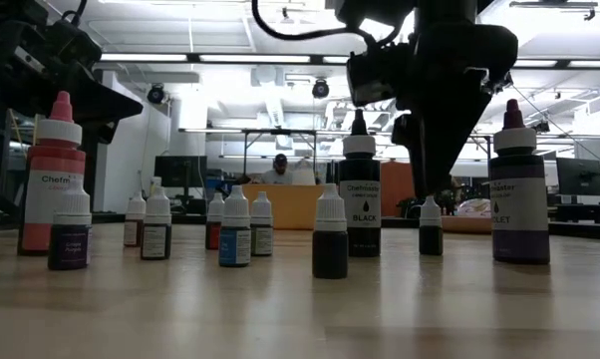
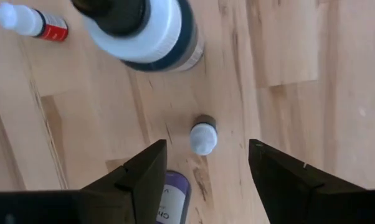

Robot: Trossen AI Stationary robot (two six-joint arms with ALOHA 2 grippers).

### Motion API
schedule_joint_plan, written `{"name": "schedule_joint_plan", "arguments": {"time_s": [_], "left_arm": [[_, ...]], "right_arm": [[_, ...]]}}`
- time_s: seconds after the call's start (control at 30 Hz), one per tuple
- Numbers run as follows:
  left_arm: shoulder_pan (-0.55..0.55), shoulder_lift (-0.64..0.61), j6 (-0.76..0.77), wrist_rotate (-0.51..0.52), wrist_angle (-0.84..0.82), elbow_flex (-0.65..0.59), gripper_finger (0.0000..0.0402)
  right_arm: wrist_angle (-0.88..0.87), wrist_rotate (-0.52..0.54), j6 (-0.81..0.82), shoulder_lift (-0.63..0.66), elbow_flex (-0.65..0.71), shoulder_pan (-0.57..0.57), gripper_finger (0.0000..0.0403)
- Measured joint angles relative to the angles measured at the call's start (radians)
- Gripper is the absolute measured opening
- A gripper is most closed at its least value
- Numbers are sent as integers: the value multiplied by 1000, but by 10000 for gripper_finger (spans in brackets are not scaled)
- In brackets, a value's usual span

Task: Pick & Place food coloring
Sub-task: Put the small green food coloring bottle into the yellow bin

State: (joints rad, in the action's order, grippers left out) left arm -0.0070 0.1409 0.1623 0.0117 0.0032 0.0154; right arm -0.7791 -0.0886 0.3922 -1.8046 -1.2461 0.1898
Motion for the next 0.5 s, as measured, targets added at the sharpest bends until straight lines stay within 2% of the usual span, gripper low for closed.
{"name": "schedule_joint_plan", "arguments": {"time_s": [0.5], "left_arm": [[0,0,0,0,0,0,1]], "right_arm": [[46,-25,0,-46,1,0,216]]}}
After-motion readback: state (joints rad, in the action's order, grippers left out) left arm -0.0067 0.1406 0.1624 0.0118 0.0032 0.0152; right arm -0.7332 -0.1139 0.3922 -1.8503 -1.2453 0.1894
